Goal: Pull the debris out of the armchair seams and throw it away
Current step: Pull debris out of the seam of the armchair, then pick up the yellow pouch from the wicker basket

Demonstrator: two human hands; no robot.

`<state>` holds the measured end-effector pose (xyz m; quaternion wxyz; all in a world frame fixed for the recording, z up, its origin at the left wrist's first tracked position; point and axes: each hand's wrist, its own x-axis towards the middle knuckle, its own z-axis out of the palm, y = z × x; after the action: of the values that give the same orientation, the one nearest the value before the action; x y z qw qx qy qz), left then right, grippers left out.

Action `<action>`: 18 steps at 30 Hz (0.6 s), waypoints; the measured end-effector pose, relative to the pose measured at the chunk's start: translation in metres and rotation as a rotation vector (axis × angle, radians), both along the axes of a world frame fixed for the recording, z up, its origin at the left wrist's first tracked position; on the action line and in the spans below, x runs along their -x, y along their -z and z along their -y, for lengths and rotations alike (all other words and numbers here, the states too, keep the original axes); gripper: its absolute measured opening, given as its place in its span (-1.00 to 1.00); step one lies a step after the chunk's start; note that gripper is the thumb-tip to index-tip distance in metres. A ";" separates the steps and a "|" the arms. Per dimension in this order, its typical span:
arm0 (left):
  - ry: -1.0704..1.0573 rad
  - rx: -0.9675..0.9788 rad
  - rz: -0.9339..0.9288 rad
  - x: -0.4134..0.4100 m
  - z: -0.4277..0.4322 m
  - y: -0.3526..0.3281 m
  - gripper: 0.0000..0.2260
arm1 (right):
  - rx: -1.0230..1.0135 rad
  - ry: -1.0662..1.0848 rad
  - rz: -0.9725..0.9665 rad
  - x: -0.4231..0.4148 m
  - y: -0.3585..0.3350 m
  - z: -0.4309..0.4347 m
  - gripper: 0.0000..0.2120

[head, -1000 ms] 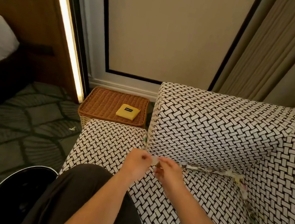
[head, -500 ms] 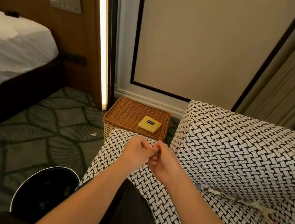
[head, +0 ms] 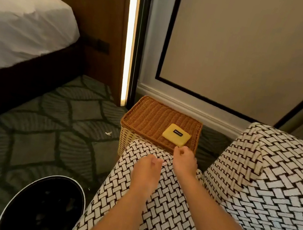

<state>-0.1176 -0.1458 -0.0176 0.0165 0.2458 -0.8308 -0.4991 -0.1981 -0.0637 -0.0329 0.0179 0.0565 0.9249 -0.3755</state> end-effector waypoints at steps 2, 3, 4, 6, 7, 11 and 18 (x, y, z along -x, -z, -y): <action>-0.035 0.161 -0.020 0.008 0.014 0.020 -0.81 | -0.144 -0.050 -0.084 0.019 0.022 0.001 -0.76; -0.036 0.189 -0.044 0.012 0.019 0.030 -0.80 | -0.184 -0.053 -0.095 0.029 0.031 0.001 -0.77; -0.021 0.217 -0.058 0.016 0.024 0.039 -0.78 | -0.207 -0.055 -0.104 0.040 0.040 0.004 -0.76; 0.024 0.329 -0.074 0.024 0.030 0.051 -0.72 | -0.224 -0.069 -0.117 0.062 0.050 0.011 -0.76; 0.046 0.382 -0.077 0.030 0.032 0.057 -0.70 | -0.228 -0.070 -0.105 0.073 0.054 0.015 -0.75; 0.068 0.469 -0.119 0.049 0.033 0.059 -0.66 | -0.140 0.057 -0.017 0.109 0.069 0.026 -0.65; 0.027 0.477 -0.137 0.068 0.032 0.066 -0.63 | 0.142 0.375 0.278 0.144 0.102 0.017 -0.52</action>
<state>-0.1856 -0.1776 -0.0836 0.1236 0.1892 -0.9254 -0.3043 -0.3425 -0.0806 -0.1344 0.0788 0.2770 0.8581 -0.4251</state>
